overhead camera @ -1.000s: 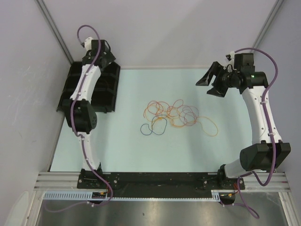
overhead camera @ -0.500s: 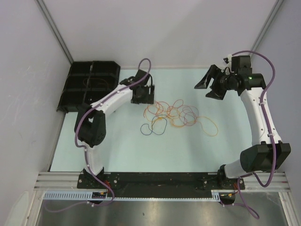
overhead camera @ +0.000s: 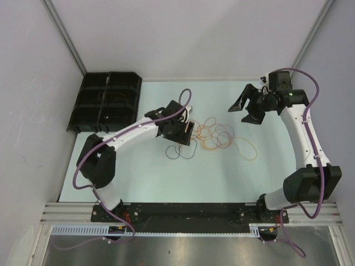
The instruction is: Untangle the cables
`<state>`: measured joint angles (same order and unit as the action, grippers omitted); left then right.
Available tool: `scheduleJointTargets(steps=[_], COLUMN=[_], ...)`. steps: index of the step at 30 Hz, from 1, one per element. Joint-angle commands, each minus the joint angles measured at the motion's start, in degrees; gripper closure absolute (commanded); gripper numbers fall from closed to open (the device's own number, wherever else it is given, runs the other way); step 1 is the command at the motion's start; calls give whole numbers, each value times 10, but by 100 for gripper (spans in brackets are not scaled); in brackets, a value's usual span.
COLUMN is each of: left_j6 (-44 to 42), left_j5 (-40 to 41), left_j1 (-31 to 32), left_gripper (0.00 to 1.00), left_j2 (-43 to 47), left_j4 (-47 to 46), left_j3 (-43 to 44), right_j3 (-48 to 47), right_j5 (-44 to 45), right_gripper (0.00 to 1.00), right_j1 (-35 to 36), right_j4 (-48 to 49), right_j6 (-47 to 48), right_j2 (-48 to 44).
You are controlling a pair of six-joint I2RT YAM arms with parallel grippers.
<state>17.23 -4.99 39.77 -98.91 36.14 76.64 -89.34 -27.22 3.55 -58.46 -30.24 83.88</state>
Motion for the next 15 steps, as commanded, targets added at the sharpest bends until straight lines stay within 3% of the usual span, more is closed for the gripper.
scheduleJointTargets(steps=[1, 8, 10, 11, 12, 13, 15], left_j6=[-26, -19, -19, -20, -15, -12, -15], left_j5=[-11, 2, 2, -2, -5, -4, 7], left_j1=[11, 16, 18, 19, 19, 19, 19], left_gripper=[29, 37, 49, 63, 89, 100, 100], left_j2=[-22, -66, -78, -83, -93, -95, -88], left_j4=[-11, -10, -6, -5, -5, -3, 12], left_j3=[19, 34, 46, 52, 55, 60, 84], right_j3=[-2, 3, 5, 6, 6, 6, 4], right_j5=[2, 9, 9, 9, 9, 9, 5], right_gripper=[21, 21, 21, 21, 21, 21, 21], right_j1=[10, 13, 13, 13, 13, 13, 13], right_j4=[-1, -10, -11, -12, -13, -12, -11], right_j6=[-8, -3, -1, -1, 0, -1, -2], right_j2=[-23, -34, -35, -35, -35, -35, -34])
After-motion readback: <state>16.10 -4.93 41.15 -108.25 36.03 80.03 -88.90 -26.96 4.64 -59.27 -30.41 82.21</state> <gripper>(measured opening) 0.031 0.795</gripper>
